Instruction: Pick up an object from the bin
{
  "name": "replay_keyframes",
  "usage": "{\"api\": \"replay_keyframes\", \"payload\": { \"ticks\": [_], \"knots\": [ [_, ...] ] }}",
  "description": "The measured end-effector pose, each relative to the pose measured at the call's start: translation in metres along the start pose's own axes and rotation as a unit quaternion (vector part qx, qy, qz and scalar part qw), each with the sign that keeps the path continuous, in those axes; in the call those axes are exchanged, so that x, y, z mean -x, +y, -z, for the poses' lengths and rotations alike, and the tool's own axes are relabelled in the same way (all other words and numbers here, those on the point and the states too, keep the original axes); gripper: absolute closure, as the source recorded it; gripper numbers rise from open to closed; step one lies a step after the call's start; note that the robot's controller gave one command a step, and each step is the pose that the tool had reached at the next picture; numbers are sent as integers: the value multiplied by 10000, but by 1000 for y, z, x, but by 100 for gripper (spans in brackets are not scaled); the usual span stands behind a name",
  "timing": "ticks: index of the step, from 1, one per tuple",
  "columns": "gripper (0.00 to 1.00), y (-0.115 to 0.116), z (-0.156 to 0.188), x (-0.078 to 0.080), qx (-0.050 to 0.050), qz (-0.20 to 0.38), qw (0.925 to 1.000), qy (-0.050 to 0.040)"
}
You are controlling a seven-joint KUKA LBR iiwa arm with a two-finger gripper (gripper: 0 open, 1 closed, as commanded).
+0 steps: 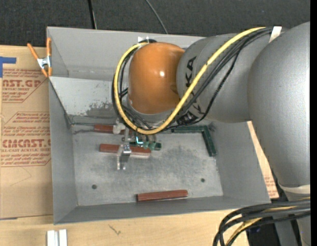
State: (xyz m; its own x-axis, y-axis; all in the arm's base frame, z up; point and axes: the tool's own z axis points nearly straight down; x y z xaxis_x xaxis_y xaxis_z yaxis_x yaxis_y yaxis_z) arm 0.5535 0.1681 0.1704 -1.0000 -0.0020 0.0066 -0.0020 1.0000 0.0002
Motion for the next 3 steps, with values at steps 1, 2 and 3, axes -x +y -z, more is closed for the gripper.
{"api": "replay_keyframes", "payload": {
  "ticks": [1, 2, 3],
  "knots": [
    [0, -1, 4, 2, 6, -5, 10000, -37],
    [0, -16, -51, 9, 11, 91, 9999, -69],
    [100, -33, -92, 9, 51, -1959, 9805, -126]
  ]
}}
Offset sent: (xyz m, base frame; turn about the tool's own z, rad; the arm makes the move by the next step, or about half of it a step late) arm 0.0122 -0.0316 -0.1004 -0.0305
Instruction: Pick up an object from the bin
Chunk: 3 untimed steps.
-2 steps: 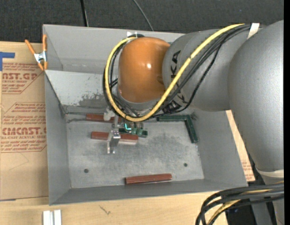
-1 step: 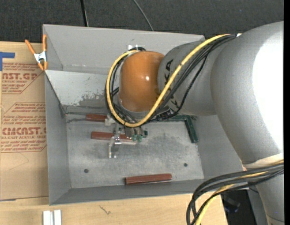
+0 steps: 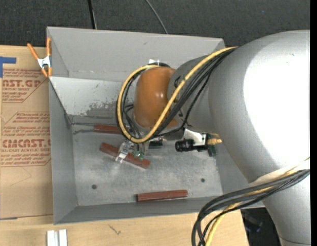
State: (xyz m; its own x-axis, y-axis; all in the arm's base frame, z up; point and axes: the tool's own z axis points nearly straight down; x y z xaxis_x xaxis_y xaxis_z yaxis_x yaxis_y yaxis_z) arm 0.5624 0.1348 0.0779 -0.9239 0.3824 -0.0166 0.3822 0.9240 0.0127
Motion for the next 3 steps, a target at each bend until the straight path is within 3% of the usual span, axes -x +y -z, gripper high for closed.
{"api": "replay_keyframes", "payload": {
  "ticks": [1, 2, 3],
  "knots": [
    [100, 0, 0, 0, 1, 0, 10000, 0],
    [100, 1, 39, -5, -80, 37, 9999, 110],
    [100, 28, 89, 1, -63, 157, 9998, 87]
  ]
}}
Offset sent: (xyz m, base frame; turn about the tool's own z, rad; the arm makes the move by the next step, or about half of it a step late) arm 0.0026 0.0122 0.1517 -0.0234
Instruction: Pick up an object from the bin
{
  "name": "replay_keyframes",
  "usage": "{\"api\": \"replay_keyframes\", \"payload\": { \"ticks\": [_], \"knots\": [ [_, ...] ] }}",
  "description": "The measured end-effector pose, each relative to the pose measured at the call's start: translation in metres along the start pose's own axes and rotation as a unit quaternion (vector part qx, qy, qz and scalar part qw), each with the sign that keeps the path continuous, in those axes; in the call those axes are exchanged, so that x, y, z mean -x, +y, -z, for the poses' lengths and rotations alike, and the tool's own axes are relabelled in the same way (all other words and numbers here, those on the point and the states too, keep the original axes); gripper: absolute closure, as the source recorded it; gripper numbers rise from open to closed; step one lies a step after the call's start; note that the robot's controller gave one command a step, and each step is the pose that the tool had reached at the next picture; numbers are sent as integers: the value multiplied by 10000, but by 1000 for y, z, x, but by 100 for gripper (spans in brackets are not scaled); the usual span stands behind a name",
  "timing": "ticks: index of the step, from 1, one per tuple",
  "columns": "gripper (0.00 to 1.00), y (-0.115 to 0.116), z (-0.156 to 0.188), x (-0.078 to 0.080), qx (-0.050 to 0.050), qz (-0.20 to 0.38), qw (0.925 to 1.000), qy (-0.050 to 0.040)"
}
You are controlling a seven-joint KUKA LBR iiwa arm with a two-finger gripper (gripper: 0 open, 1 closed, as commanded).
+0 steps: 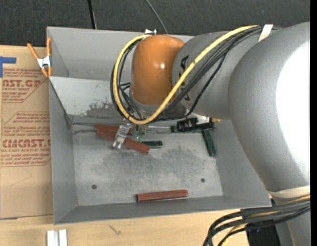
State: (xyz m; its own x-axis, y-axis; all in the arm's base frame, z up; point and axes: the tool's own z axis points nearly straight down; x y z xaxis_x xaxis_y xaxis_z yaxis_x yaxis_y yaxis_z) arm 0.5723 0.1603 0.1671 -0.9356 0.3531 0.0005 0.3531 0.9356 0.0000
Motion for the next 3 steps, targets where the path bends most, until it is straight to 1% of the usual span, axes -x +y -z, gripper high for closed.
{"api": "replay_keyframes", "payload": {
  "ticks": [1, 2, 3],
  "knots": [
    [100, -9, 18, -11, 15, 5, 10000, -11],
    [100, -10, 32, -7, -4, -74, 10000, 0],
    [100, -5, 53, -6, -2, 558, 9984, -7]
  ]
}}
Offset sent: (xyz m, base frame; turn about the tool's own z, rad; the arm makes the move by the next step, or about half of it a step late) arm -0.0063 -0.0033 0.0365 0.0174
